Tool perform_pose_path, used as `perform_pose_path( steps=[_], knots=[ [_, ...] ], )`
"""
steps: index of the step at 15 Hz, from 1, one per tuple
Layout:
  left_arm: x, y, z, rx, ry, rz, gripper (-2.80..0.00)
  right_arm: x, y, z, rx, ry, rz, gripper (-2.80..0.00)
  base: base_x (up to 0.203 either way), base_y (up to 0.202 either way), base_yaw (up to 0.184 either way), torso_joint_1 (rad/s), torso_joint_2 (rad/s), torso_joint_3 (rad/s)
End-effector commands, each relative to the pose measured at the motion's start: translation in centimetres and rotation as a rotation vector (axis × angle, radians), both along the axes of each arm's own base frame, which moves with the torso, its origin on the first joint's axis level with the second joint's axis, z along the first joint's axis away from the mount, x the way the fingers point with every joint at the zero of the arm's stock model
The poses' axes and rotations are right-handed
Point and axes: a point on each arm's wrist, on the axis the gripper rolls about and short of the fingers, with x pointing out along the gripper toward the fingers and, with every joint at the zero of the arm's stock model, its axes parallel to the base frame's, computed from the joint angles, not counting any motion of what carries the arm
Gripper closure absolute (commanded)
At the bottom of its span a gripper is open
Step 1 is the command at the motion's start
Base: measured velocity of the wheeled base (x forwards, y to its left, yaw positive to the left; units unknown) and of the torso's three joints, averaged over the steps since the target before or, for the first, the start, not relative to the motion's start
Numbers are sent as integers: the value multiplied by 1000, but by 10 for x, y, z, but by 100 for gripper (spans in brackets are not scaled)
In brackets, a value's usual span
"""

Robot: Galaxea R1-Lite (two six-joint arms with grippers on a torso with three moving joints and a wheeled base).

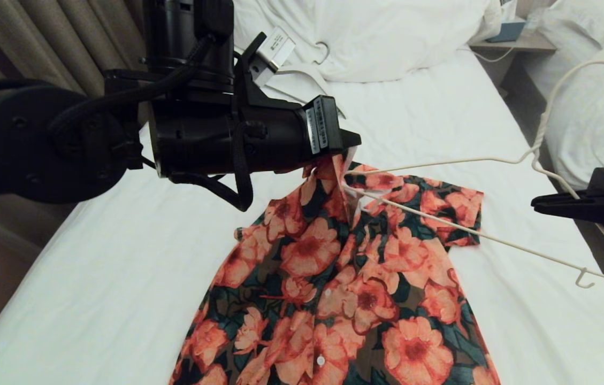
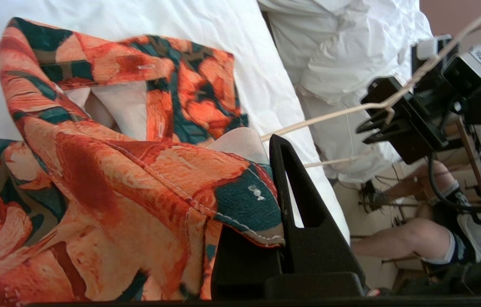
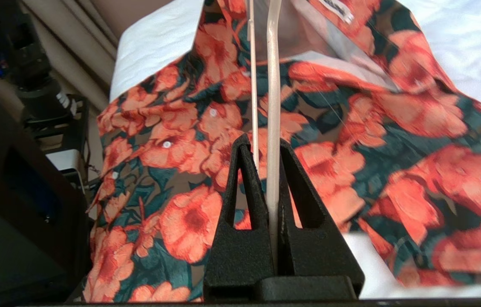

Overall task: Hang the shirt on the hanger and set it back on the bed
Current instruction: Hook one side of the shirt onto the hanger

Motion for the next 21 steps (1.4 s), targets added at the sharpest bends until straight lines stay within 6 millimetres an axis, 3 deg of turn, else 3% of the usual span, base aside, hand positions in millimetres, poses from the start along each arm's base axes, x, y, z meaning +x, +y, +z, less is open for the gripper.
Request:
perform_pose_path(
  steps=[1, 12, 21],
  knots=[
    [-8, -5, 4, -2, -3, -14, 0, -1, 5, 1, 4, -10, 23, 0, 0, 0, 0, 0, 0, 0],
    [-55, -46, 23, 24, -48, -193, 0, 4, 33, 5, -5, -66, 132, 0, 0, 0, 0, 0, 0, 0],
    [-69, -86, 6, 100, -114, -278, 0, 9, 55, -3, 3, -63, 217, 0, 0, 0, 0, 0, 0, 0]
  ],
)
